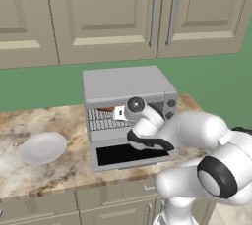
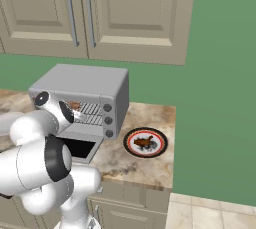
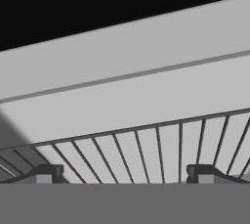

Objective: Open the toaster oven door. Place the baguette on the top rack in the toaster oven and place the chicken drumstick on the bottom rack.

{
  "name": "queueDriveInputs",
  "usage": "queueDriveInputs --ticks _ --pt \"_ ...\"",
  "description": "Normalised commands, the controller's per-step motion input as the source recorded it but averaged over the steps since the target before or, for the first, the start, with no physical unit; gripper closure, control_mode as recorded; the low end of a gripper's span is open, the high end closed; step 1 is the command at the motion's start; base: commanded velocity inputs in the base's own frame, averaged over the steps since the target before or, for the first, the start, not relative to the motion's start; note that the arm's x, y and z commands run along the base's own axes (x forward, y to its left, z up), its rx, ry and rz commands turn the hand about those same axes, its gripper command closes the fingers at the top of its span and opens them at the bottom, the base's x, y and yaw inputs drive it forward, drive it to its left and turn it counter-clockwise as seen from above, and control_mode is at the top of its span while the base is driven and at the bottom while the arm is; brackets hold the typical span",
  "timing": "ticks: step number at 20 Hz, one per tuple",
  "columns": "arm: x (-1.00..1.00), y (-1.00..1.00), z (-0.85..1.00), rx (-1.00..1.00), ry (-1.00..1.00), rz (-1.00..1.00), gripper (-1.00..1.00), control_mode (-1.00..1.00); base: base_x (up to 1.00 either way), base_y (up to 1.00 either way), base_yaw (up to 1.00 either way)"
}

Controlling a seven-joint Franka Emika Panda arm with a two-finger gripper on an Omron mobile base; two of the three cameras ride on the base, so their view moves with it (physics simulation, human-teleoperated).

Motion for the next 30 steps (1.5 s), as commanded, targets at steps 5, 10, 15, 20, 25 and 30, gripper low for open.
queueDriveInputs --ticks 5,10,15,20,25,30 --pt "0.00 0.00 0.07 0.08 0.00 0.00 -1.00 -1.00 0.00 0.00 0.00" --pt "0.04 0.00 0.11 0.09 0.00 0.00 -1.00 -1.00 0.00 0.00 0.00" --pt "-0.15 0.00 0.00 0.05 -0.01 0.00 -1.00 -1.00 0.00 0.00 0.00" --pt "-0.44 0.00 0.00 0.00 -0.05 0.07 -1.00 -1.00 0.00 0.00 0.00" --pt "-0.09 0.00 0.00 0.00 -0.05 0.09 -1.00 -1.00 0.00 0.00 0.00" --pt "0.01 0.01 0.00 -0.02 -0.07 0.09 -1.00 -1.00 0.00 0.00 0.00"
